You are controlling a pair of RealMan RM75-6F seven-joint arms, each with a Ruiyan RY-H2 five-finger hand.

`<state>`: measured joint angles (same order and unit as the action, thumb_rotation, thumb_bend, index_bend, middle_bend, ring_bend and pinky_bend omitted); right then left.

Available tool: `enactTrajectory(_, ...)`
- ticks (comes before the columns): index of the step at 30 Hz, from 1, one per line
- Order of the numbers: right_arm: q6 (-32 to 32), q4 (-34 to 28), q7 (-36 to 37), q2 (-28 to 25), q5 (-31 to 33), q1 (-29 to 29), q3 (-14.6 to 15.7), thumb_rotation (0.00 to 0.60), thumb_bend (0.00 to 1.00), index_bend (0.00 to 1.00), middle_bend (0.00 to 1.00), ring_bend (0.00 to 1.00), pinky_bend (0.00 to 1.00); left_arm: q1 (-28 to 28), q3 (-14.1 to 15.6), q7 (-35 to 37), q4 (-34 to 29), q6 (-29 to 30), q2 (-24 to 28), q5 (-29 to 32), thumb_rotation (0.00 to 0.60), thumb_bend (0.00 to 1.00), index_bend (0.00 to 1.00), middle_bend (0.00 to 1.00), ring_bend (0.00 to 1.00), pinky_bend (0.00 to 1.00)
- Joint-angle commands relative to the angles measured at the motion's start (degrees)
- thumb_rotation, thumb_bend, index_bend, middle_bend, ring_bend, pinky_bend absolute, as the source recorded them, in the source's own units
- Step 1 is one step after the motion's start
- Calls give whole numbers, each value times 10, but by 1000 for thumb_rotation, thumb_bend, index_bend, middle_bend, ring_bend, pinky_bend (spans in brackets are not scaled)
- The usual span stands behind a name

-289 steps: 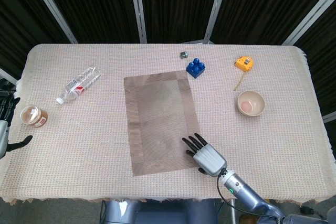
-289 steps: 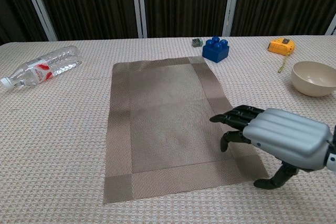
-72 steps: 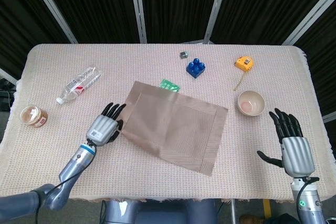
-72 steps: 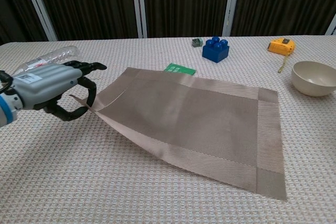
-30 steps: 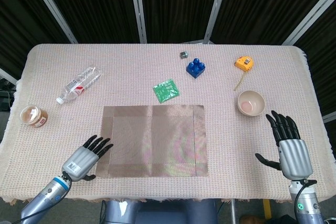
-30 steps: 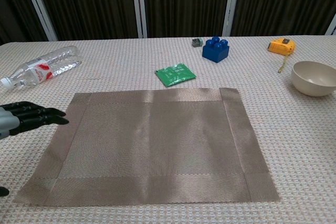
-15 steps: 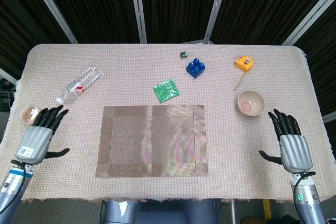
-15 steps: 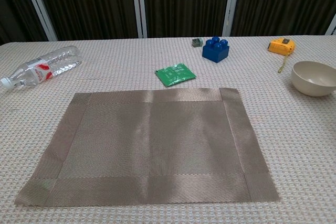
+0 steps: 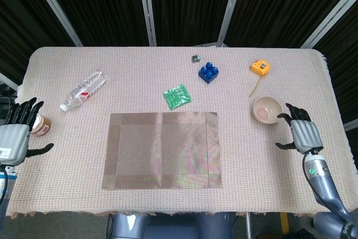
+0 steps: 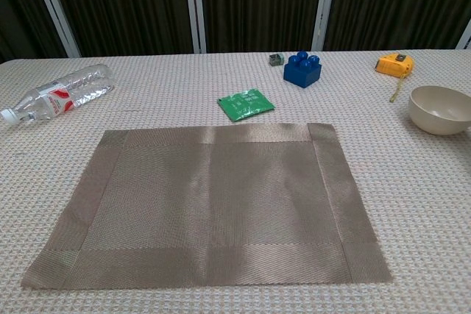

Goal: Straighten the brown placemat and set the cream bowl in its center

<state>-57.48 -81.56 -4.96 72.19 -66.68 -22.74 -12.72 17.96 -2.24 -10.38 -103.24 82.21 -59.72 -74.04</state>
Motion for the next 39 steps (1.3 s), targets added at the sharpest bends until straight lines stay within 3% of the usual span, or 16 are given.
enactTrajectory(1,58,96,-13,64,36,-51,-8,600,2,277,0,0,0,-1,-4,-1,4,-5,-2,4,600,0,0,0,0,0)
enactTrajectory(11,110,209,-29,140,60,-90,-1,600,81,332,0,0,0,2,-11,-22,13,-22,-13,12,600,0,0,0,0,0)
enactTrajectory(14,113,240,-22,161,58,-97,-2,600,159,433,0,0,0,0,-14,-22,13,-21,-14,13,600,0,0,0,0,0)
enactTrajectory(16,105,261,-12,177,51,-99,-3,600,248,543,0,0,0,-1,-17,-22,14,-22,-14,15,600,0,0,0,0,0)
enactTrajectory(19,78,295,3,200,31,-101,-2,600,359,630,0,0,0,-3,-19,-21,14,-24,-15,16,600,0,0,0,0,0)
enactTrajectory(27,27,370,78,231,-34,-103,11,600,384,654,0,0,0,-4,-23,-8,10,-41,-9,20,600,0,0,0,0,0)
enactTrajectory(34,-53,304,141,184,-121,-95,38,600,385,654,0,0,0,-7,-23,-1,2,-46,-5,14,600,0,0,0,0,0)
enactTrajectory(39,-122,172,145,104,-239,-110,79,600,385,654,0,0,0,-9,-20,25,-4,-55,4,0,600,0,0,0,0,0)
